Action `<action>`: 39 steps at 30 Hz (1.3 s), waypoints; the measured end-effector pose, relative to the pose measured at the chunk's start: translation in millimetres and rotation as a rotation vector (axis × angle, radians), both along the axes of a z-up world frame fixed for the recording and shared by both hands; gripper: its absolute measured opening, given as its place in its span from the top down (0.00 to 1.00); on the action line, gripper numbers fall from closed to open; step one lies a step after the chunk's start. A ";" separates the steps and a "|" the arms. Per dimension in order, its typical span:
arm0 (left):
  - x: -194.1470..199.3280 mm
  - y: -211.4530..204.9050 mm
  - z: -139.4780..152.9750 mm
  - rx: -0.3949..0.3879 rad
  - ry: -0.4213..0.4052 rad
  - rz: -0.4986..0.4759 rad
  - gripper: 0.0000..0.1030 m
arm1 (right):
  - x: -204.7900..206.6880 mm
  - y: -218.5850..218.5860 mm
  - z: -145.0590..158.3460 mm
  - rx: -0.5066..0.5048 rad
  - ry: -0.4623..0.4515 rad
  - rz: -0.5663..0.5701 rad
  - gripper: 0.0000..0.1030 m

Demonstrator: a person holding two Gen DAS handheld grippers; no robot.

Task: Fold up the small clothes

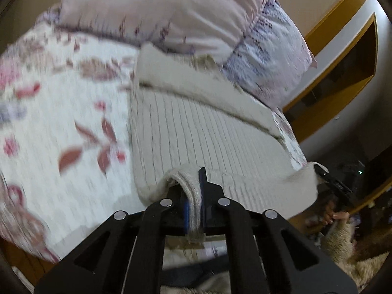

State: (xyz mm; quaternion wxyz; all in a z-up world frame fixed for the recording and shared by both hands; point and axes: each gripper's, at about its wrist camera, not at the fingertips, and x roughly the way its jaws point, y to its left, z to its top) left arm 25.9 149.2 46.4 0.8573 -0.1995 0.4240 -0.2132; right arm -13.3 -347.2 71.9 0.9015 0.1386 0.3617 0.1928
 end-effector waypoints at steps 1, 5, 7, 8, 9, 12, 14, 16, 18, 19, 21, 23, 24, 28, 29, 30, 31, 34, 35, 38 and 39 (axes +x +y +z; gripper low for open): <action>6.4 -1.6 4.6 0.017 -0.018 0.012 0.94 | 4.0 0.7 2.3 -0.020 -0.018 -0.016 0.93; 35.8 -6.6 24.6 0.075 -0.103 0.061 0.94 | 21.7 4.7 9.7 -0.069 -0.078 -0.069 0.93; 49.3 -11.5 32.5 0.112 -0.141 0.073 0.95 | 35.1 6.3 14.8 -0.100 -0.106 -0.094 0.93; 59.6 -15.0 38.6 0.134 -0.168 0.079 0.95 | 43.6 7.5 18.0 -0.112 -0.122 -0.104 0.93; 69.1 -17.0 44.6 0.148 -0.192 0.084 0.95 | 49.3 7.2 20.4 -0.116 -0.131 -0.112 0.93; 97.2 -22.5 58.1 0.160 -0.233 0.096 0.95 | 78.9 6.8 28.4 -0.107 -0.157 -0.139 0.93; 118.8 -27.4 64.5 0.168 -0.252 0.103 0.95 | 99.1 8.1 30.2 -0.106 -0.164 -0.160 0.93; 137.7 -30.6 66.3 0.170 -0.258 0.112 0.95 | 117.0 7.4 27.4 -0.094 -0.158 -0.182 0.93; 162.6 -32.1 60.9 0.160 -0.242 0.122 0.95 | 132.9 5.5 21.5 -0.081 -0.141 -0.200 0.93; 172.7 -32.0 56.6 0.153 -0.229 0.125 0.95 | 142.7 3.9 17.0 -0.074 -0.126 -0.208 0.93; 189.1 -32.0 46.6 0.143 -0.203 0.133 0.95 | 155.6 2.6 8.4 -0.064 -0.100 -0.220 0.93; 201.3 -31.3 38.5 0.135 -0.185 0.141 0.95 | 167.3 0.4 -0.8 -0.051 -0.075 -0.230 0.93; 207.9 -30.1 33.9 0.125 -0.176 0.146 0.95 | 173.3 -1.0 -4.6 -0.044 -0.064 -0.235 0.93; 221.7 -28.9 25.2 0.109 -0.168 0.158 0.95 | 186.6 -2.9 -9.9 -0.022 -0.050 -0.246 0.93; 224.5 -28.3 23.5 0.100 -0.169 0.160 0.95 | 188.3 -3.3 -10.5 -0.017 -0.049 -0.249 0.93; 226.2 -28.1 22.0 0.095 -0.170 0.162 0.95 | 190.3 -3.4 -11.0 -0.014 -0.048 -0.251 0.93; 228.5 -28.3 18.8 0.094 -0.166 0.164 0.95 | 192.7 -3.4 -12.8 -0.012 -0.045 -0.252 0.93; 236.0 -28.3 6.9 0.093 -0.136 0.165 0.95 | 200.8 -3.8 -22.2 -0.009 -0.009 -0.258 0.93; 238.5 -28.3 3.1 0.088 -0.125 0.165 0.95 | 203.2 -4.2 -25.6 -0.007 0.005 -0.259 0.93; 244.5 -26.5 -8.2 0.067 -0.090 0.170 0.95 | 210.6 -5.2 -35.1 -0.004 0.042 -0.261 0.93; 246.6 -25.7 -11.3 0.060 -0.077 0.171 0.95 | 212.7 -5.2 -37.3 -0.005 0.051 -0.263 0.93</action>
